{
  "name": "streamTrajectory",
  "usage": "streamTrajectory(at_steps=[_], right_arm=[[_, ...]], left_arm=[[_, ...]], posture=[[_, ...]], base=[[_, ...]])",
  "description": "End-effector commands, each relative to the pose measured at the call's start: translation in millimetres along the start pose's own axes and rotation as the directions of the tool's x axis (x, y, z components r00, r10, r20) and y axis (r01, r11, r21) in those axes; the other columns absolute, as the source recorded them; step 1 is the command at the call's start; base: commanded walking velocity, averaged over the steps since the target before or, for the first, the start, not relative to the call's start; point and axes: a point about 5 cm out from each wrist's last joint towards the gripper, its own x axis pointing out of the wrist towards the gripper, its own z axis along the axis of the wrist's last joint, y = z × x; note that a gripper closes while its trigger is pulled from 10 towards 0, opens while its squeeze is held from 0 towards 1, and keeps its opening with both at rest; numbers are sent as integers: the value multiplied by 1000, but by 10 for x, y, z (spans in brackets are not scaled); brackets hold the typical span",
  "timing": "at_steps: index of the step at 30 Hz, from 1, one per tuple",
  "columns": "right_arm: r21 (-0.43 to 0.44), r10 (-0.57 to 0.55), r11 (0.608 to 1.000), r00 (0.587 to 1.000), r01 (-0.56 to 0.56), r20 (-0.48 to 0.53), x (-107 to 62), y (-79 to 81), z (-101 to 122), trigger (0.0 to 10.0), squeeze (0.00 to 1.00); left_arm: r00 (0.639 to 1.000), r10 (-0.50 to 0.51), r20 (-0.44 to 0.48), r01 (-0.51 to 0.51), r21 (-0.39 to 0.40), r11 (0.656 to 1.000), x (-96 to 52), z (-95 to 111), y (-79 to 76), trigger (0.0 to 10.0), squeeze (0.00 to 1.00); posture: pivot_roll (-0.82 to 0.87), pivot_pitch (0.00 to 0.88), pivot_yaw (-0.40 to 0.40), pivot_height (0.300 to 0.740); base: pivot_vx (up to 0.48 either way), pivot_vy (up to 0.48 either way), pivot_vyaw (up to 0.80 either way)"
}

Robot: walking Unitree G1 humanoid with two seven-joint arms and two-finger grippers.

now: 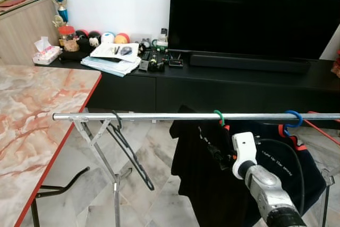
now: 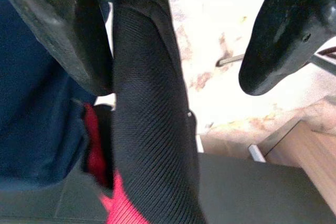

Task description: Hang hanger

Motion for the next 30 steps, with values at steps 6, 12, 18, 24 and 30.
streamTrajectory(at_steps=[6, 12, 18, 24, 30], right_arm=[[14, 0, 1000, 1000, -1, 19, 76, 57, 80, 3020, 0], [19, -11, 1000, 1000, 11, 17, 125, 96, 123, 10000, 0], [36, -40, 999, 998, 39, 37, 146, 86, 172, 9608, 0], [38, -60, 998, 998, 59, 14, 142, 68, 131, 0, 0], [40, -72, 997, 997, 72, 2, 138, 52, 106, 0, 0]], left_arm=[[1000, 12, -29, -12, -5, 1000, -19, -53, 56, 10000, 0], [1000, 12, -29, -13, -7, 1000, -21, -62, 46, 10000, 0], [999, 11, -33, -11, -8, 1000, -27, -86, 37, 10000, 0], [999, 13, -37, -13, -12, 1000, -33, -97, 52, 10000, 0], [999, 14, -38, -14, -13, 1000, -30, -91, 53, 10000, 0]], posture=[[73, 0, -18, 740], [79, 0, -17, 740], [83, 0, -20, 740], [83, 0, -21, 740], [86, 0, -22, 740]], base=[[0, 0, 0], [0, 0, 0], [0, 0, 0], [0, 0, 0], [0, 0, 0]])
